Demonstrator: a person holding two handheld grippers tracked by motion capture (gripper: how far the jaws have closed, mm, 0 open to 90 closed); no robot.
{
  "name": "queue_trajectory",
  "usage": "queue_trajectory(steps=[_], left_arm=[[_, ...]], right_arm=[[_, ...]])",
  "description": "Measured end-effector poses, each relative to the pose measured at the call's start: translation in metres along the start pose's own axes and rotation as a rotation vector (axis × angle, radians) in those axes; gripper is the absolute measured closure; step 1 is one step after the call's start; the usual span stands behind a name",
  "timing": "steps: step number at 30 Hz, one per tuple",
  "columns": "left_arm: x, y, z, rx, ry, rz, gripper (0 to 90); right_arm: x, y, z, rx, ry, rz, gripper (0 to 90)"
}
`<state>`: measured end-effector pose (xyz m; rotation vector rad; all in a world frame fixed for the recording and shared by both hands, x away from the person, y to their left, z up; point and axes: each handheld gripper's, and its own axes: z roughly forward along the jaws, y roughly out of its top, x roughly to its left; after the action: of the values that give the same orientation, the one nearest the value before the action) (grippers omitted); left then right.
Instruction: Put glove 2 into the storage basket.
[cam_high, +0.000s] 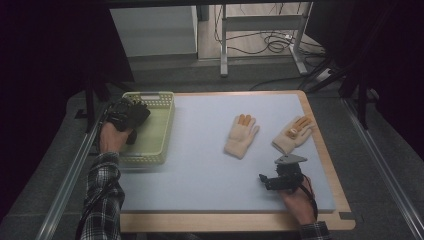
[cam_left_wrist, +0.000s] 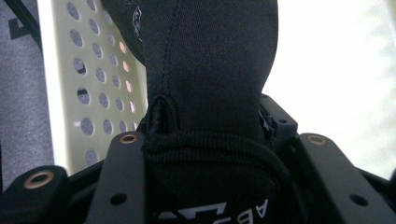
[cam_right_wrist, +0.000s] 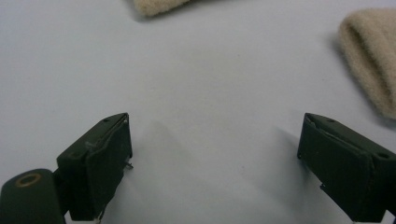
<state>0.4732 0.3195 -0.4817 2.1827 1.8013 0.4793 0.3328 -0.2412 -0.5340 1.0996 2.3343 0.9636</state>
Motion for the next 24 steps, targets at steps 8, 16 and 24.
queue_trajectory(steps=[8,16,24], left_arm=[[0.003,-0.001,0.017,0.071,-0.007,0.003,41.8],[0.007,-0.007,0.011,0.054,-0.059,0.015,13.8],[0.01,-0.011,-0.003,-0.032,-0.142,-0.003,4.7]], right_arm=[[0.0,0.0,0.0,0.0,0.0,0.0,9.7],[0.0,0.0,0.0,0.0,0.0,0.0,9.7],[0.0,0.0,0.0,0.0,0.0,0.0,9.7]])
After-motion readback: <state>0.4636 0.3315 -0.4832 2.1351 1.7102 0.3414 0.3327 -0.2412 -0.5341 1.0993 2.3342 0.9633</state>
